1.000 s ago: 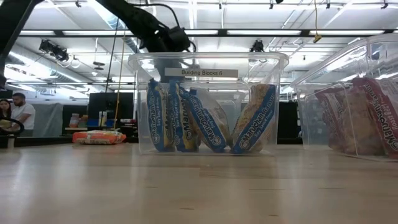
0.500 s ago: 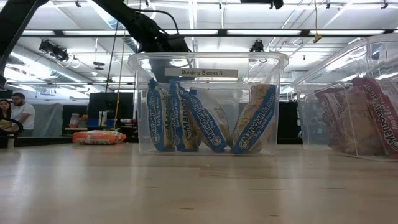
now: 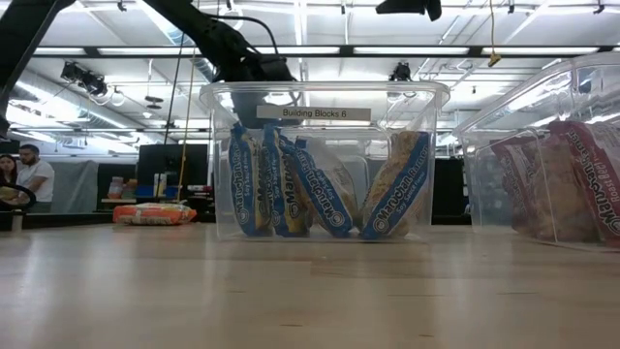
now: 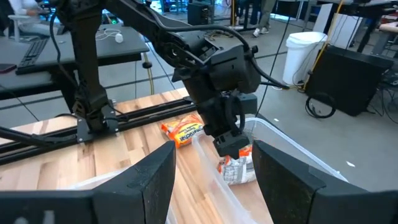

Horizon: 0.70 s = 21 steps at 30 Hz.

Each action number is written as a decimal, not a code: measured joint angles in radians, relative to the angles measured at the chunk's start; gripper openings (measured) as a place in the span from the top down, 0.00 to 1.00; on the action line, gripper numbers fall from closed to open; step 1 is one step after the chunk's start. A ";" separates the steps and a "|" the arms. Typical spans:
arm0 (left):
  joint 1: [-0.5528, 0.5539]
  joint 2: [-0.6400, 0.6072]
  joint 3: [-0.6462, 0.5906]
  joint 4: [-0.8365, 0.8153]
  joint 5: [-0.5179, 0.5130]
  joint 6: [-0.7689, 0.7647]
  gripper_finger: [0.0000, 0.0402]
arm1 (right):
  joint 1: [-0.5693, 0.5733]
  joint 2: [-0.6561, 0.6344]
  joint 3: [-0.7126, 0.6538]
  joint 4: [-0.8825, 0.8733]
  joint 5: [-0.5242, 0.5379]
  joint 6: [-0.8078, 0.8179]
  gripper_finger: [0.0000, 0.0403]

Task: Sort Maruchan noodles
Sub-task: Put the orange noodle pack into the top transparent bin

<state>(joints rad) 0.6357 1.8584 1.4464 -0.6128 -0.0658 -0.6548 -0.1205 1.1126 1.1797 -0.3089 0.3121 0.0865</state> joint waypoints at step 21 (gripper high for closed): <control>-0.015 -0.001 0.059 -0.039 -0.026 0.044 0.96 | 0.000 0.001 0.000 -0.075 -0.041 0.027 0.46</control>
<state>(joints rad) 0.6205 1.8573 1.5053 -0.6517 -0.0916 -0.6104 -0.1204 1.1133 1.1797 -0.3836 0.2714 0.1131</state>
